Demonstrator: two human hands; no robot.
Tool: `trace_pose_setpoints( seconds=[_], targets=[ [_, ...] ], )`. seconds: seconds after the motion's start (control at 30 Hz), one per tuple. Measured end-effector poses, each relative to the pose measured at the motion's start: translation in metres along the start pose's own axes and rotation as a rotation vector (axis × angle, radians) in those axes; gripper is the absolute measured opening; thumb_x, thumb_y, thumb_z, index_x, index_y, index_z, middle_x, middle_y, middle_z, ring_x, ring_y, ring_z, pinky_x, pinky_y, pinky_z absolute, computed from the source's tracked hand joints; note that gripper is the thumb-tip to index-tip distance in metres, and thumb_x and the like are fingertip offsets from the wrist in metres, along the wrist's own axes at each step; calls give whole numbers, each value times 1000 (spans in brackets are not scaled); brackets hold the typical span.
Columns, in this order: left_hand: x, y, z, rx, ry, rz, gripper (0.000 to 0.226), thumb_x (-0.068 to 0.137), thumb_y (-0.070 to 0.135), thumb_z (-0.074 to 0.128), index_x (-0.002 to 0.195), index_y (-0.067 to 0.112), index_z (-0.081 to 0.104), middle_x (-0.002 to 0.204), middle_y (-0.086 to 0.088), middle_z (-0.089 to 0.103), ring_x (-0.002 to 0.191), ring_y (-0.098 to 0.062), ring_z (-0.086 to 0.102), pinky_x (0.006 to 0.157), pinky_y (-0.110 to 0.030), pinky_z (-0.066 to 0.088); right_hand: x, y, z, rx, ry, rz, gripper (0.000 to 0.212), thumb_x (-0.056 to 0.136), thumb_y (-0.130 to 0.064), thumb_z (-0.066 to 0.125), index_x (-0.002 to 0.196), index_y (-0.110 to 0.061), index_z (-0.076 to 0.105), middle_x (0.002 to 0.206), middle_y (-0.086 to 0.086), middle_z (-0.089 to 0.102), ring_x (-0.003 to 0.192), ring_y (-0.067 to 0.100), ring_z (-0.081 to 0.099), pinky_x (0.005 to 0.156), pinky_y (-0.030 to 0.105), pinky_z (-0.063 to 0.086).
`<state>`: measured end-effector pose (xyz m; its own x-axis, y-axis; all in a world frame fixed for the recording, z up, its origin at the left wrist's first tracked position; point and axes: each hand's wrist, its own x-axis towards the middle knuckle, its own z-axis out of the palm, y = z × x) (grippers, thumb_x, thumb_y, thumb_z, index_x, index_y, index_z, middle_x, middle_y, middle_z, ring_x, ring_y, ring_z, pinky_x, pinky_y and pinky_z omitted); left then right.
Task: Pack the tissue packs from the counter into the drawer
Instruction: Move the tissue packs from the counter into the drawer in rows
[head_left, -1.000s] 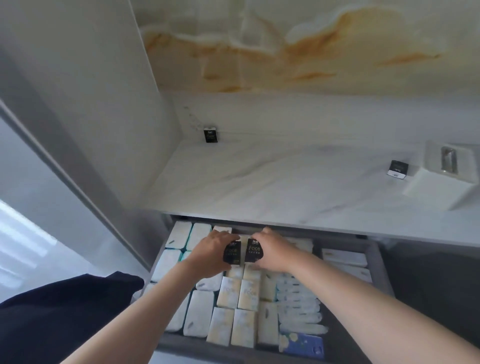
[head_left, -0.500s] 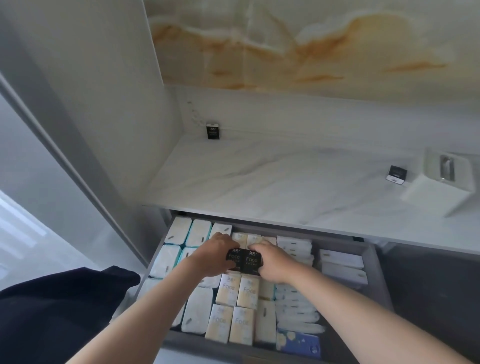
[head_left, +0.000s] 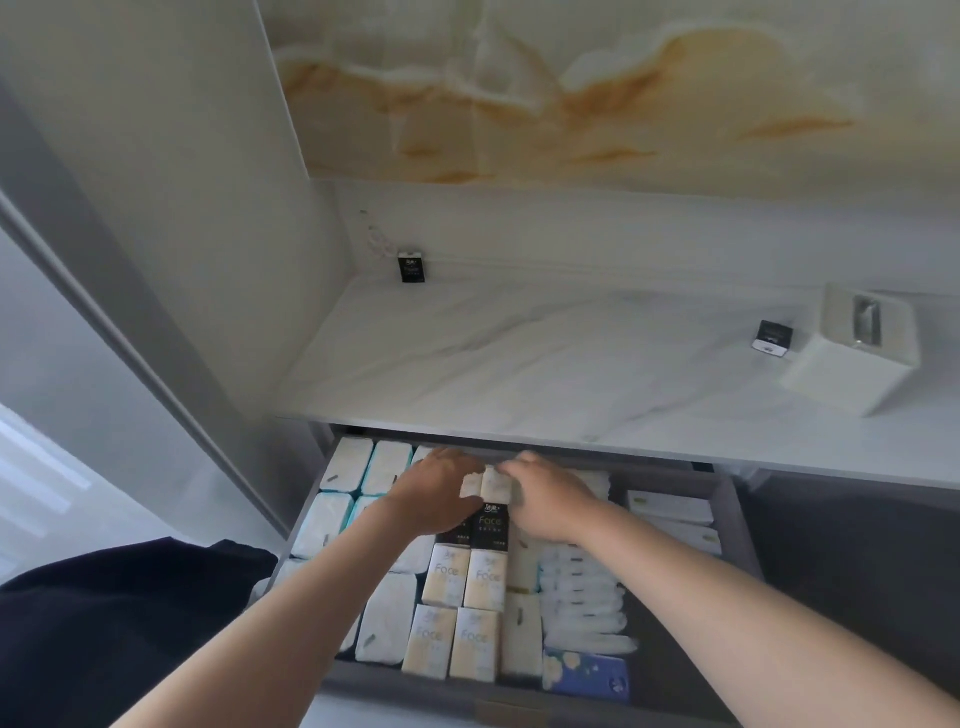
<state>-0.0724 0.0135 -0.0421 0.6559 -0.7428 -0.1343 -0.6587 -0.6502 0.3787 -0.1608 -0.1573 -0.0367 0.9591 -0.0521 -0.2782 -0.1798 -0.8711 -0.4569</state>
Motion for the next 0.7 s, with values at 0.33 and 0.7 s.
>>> trace_pose_setpoints(
  seconds=[0.33, 0.7],
  targets=[
    [128, 123, -25, -67, 130, 108, 39, 95, 37, 54, 132, 26, 52, 119, 6, 59, 112, -16, 52, 88, -31, 47, -3, 121, -142, -81, 329, 202, 48, 92, -16, 52, 139, -24, 50, 140, 0, 45, 127, 22, 49, 100, 35, 43],
    [289, 234, 6, 19, 22, 186, 50, 96, 33, 51, 143, 24, 37, 136, 0, 47, 126, -21, 45, 99, -40, 45, 33, 263, -206, 2, 421, 547, 55, 89, -9, 53, 141, -3, 38, 152, 19, 20, 146, 33, 15, 113, 38, 31]
  ],
)
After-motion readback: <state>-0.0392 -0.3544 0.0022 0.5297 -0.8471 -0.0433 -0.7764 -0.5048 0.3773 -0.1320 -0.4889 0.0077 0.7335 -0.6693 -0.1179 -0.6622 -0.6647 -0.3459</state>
